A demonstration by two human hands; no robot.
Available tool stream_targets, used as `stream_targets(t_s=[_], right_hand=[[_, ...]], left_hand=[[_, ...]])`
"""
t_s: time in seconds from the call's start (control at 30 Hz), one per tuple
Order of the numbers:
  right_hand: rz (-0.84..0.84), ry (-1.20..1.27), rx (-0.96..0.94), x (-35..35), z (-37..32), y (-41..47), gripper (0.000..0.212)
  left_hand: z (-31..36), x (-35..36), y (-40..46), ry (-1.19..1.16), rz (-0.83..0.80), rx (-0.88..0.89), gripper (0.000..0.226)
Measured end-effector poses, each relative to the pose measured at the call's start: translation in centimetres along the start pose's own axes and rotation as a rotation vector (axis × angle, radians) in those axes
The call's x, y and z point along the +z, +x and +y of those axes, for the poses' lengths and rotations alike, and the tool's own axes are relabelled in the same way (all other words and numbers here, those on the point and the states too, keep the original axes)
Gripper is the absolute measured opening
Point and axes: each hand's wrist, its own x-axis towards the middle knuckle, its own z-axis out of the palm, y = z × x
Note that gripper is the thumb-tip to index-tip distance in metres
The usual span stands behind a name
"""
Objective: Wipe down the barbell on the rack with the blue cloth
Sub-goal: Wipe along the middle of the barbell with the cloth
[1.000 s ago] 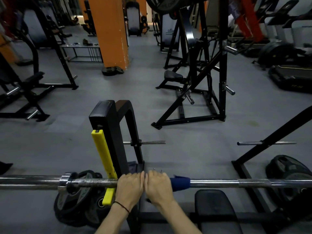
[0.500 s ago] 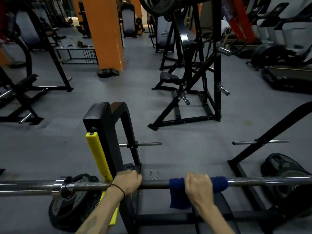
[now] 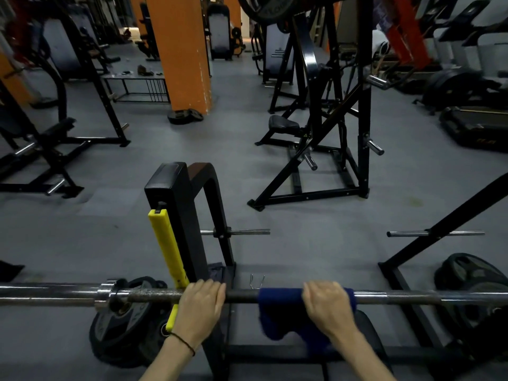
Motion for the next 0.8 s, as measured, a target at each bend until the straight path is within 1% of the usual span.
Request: stream_targets(t_s=[0.07,0.13,0.2,0.3,0.37,0.4,0.47,0.53,0.6,0.67,0.7,0.73,0.8], right_hand=[[-0.004,-0.027,0.034,0.1,2.0,-1.3,0.036],[-0.005,-0.021,0.124,0.4,0.9,-1.3,0.036],[-0.026,0.008,0.159,0.9,-3.0,0.1,0.032],[-0.116,0.095,0.129,2.1,-10.2,2.2,0.029],[-0.118,0.128,0.107,2.6,-13.1,2.9,0.031],[-0.113,0.136,0.088,2.6,-13.4,3.2,0.032],[-0.098,0.125,0.025,2.3,-12.2,3.2,0.033],[-0.054,0.092,-0.023,1.9,-9.2,2.4,0.033],[-0.015,0.055,0.004,1.6,-4.8,1.1,0.035],[0.021,0.007,0.047,1.1,-0.2,-0.6,0.036],[0.030,-0.010,0.060,0.7,1.6,-1.3,0.036],[0.038,-0.020,0.080,0.4,2.4,-1.7,0.035],[0.038,-0.022,0.174,0.3,1.6,-1.6,0.035]], left_hand=[[0.3,0.1,-0.2,-0.006,0.018,-0.018,0.055],[1.0,-0.3,0.2,0.003,0.021,-0.048,0.041],[1.9,-0.8,1.0,-0.008,0.004,-0.101,0.038],[2.6,-0.8,1.8,0.016,0.002,-0.105,0.052],[2.7,-0.9,1.8,0.032,-0.019,-0.095,0.044],[2.6,-0.9,1.9,0.034,-0.034,-0.085,0.039],[2.2,-0.7,2.0,0.024,-0.068,-0.051,0.038],[1.4,-0.6,2.2,0.022,-0.099,-0.013,0.038],[0.9,-0.9,2.4,0.037,-0.135,0.044,0.025],[0.6,-1.1,2.5,0.053,-0.127,0.072,0.011],[0.6,-1.0,2.6,0.043,-0.136,0.063,0.016],[0.7,-0.8,2.6,0.035,-0.171,0.057,0.027],[1.0,-0.7,2.5,0.046,-0.214,0.036,0.042]])
